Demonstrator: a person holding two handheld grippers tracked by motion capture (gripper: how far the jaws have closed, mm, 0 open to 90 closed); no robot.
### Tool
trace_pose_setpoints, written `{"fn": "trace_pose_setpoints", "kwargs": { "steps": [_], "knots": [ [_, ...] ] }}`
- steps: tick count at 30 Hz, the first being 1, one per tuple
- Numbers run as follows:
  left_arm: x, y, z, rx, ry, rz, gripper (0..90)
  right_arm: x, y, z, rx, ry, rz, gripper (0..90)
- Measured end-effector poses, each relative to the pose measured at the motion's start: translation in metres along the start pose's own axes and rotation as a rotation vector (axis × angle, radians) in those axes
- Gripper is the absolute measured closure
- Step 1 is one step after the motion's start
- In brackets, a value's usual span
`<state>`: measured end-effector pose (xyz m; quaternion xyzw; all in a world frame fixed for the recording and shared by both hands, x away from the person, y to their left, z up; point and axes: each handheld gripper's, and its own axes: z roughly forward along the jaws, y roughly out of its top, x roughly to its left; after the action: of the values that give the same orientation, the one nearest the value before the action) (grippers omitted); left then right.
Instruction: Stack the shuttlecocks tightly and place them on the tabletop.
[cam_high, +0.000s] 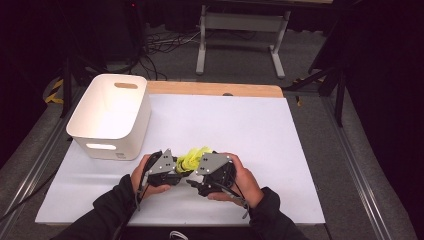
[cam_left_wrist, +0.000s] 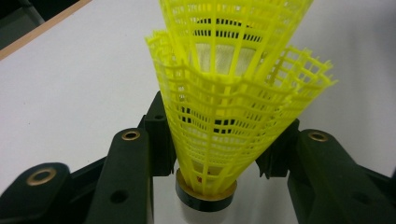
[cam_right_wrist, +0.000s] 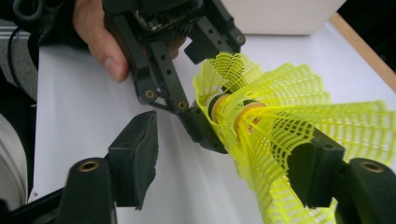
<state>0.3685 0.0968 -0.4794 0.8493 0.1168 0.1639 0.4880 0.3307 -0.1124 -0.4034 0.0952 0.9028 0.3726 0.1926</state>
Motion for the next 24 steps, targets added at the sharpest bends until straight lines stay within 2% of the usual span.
{"fn": "trace_pose_setpoints", "kwargs": {
  "steps": [4, 14, 20, 21, 24],
  "knots": [
    [0.0, 0.0, 0.0, -0.001, 0.0, 0.005, 56.4, 0.0, 0.001, -0.003, -0.011, -0.008, 0.003, 29.8],
    [0.001, 0.0, -0.002, -0.013, 0.001, -0.004, 56.2, -0.002, 0.002, -0.014, -0.042, -0.072, 0.033, 19.7],
    [0.0, 0.0, -0.003, -0.017, -0.002, -0.007, 56.2, -0.004, 0.001, -0.019, -0.064, -0.098, 0.042, 19.5],
    [0.0, -0.001, -0.003, -0.018, -0.005, -0.009, 56.2, -0.005, 0.001, -0.023, -0.085, -0.108, 0.042, 19.4],
    [0.001, -0.001, -0.004, -0.018, -0.006, -0.006, 56.2, -0.005, 0.001, -0.026, -0.101, -0.113, 0.041, 19.4]
  ]
}}
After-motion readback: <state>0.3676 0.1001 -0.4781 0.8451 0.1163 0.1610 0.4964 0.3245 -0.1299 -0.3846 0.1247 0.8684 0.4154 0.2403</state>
